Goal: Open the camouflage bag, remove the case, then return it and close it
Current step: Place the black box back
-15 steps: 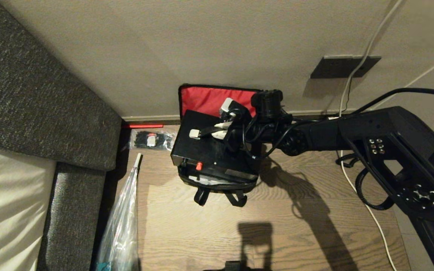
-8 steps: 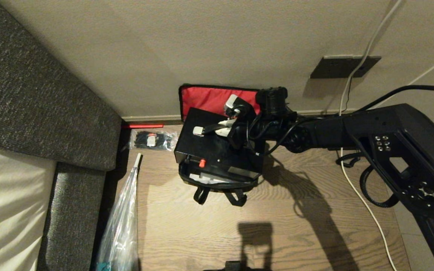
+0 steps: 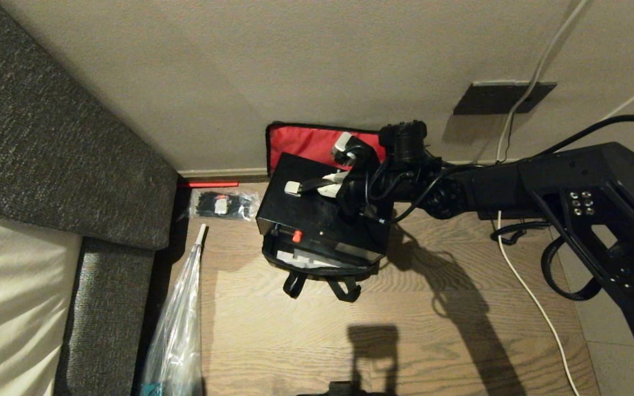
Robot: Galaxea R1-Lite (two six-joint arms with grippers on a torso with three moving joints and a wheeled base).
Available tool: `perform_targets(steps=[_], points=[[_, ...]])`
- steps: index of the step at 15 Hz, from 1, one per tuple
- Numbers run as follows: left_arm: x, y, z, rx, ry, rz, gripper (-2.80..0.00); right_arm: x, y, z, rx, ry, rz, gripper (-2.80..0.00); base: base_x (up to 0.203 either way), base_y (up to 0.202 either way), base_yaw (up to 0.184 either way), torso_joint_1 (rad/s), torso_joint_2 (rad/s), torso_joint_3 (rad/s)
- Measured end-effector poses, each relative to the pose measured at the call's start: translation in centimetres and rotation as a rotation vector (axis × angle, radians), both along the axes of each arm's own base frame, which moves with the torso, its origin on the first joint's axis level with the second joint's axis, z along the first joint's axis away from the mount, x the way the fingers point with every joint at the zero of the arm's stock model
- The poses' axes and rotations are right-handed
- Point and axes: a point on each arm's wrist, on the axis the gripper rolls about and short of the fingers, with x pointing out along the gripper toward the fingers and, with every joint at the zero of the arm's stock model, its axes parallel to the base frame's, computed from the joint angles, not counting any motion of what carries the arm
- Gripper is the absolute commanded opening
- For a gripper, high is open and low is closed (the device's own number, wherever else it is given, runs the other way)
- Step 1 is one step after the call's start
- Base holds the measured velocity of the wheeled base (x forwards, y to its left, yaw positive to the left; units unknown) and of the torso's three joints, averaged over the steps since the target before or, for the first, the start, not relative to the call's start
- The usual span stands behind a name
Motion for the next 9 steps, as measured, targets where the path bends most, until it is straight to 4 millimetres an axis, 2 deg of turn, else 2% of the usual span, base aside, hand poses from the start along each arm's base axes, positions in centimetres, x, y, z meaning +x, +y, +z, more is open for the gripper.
perform_targets(steps=[7, 9], points=[[0.0, 0.0, 0.0, 0.0, 0.001, 0.0, -2.8, -0.2, -0.9, -0.1, -0.003, 0.011, 0.011, -2.8, 0.0, 0.0, 0.0, 0.0, 0.0, 0.0], [0.0, 0.0, 0.0, 0.0, 0.001, 0.0, -2.8, -0.3, -1.1, -0.6, -0.019, 0.029, 0.018, -2.8, 0.0, 0.0, 0.0, 0.0, 0.0, 0.0]])
